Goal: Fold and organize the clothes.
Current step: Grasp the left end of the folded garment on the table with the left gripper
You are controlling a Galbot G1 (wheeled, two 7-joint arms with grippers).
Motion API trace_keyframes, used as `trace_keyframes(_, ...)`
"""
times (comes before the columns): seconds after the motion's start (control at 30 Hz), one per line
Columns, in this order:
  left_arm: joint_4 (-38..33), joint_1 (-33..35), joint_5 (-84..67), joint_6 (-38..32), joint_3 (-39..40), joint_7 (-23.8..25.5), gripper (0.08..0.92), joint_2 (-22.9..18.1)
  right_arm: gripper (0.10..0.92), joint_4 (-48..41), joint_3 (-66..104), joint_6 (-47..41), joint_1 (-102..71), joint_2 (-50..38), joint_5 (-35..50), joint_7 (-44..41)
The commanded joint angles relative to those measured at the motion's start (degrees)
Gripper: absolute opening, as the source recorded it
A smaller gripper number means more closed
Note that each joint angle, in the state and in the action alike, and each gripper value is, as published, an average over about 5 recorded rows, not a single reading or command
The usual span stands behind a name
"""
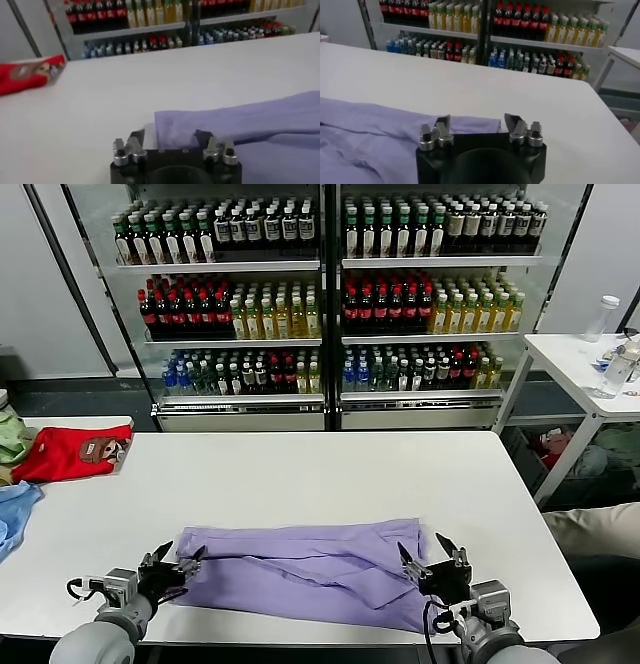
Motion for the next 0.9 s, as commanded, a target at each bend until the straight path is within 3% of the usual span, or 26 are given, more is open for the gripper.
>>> trace_keyframes(0.03,0.9,-0.5,-8.8,2.4,1.2,-4.0,0.753,-2.6,0.818,2.3,1.1,0.0,-2.5,0.7,-1.3,-0.1)
trace_keyframes(0.13,0.4,-0.1,-9.2,2.4,1.2,-4.1,0.706,-2.8,0.822,2.1,0.9,0.0,-2.4,0.9,-1.5,-0.1)
trace_keyframes(0.47,1.3,-0.2,-8.7,2.4,1.5,-5.1,0.421,-3.8,0.823,1.7,0.0,0.1,-2.3,1.7,-2.4,-0.1)
trace_keyframes(0.63,-0.5,-1.0,0.1,2.3,0.2,-5.3,0.273,-4.3,0.823,1.8,0.1,0.1,-2.3,1.7,-2.5,-0.1)
trace_keyframes(0.8,-3.0,-1.4,13.7,1.2,-9.4,-4.5,0.141,-3.4,0.823,1.8,0.3,0.1,-2.3,1.6,-2.6,-0.1)
trace_keyframes(0.9,-2.0,-0.8,15.1,0.2,-18.4,-3.0,0.115,-1.3,0.823,1.4,0.0,0.1,-2.0,1.4,-2.8,-0.1)
